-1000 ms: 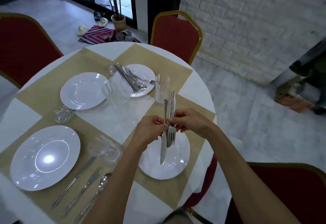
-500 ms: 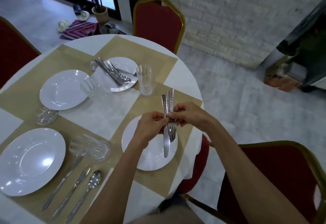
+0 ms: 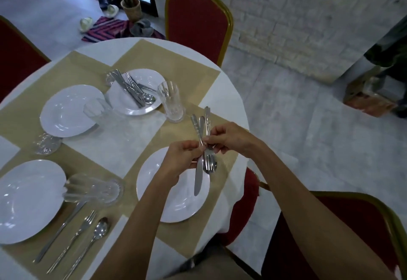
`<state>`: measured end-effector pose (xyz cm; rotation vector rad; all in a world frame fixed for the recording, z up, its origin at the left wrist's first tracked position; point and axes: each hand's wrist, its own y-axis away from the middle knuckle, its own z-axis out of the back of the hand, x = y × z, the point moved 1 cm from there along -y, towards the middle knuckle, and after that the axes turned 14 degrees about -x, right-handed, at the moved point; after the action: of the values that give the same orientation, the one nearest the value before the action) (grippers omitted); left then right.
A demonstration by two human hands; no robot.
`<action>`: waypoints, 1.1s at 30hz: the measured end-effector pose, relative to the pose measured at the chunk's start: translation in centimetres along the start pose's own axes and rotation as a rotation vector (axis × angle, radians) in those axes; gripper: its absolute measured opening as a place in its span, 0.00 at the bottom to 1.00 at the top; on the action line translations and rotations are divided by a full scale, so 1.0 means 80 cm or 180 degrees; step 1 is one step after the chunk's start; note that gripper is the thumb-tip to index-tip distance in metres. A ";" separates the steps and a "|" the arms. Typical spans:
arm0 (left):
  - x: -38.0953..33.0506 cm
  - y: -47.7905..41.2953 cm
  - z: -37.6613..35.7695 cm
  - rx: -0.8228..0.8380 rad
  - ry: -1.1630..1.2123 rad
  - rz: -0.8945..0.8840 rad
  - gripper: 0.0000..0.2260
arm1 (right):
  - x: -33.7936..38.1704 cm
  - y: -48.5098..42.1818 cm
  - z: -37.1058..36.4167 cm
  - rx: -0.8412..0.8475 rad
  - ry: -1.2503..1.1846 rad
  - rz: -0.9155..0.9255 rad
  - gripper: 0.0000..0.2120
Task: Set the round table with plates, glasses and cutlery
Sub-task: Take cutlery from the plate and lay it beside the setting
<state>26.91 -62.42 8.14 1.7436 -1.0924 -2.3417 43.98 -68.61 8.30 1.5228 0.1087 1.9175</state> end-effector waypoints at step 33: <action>0.013 -0.046 0.036 -0.0955 0.0018 0.0214 0.02 | -0.013 -0.076 -0.009 -0.0853 0.0053 0.0184 0.05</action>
<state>25.47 -58.63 5.66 1.5800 -0.7377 -2.3139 46.12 -64.29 4.40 1.3435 -0.1806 1.9030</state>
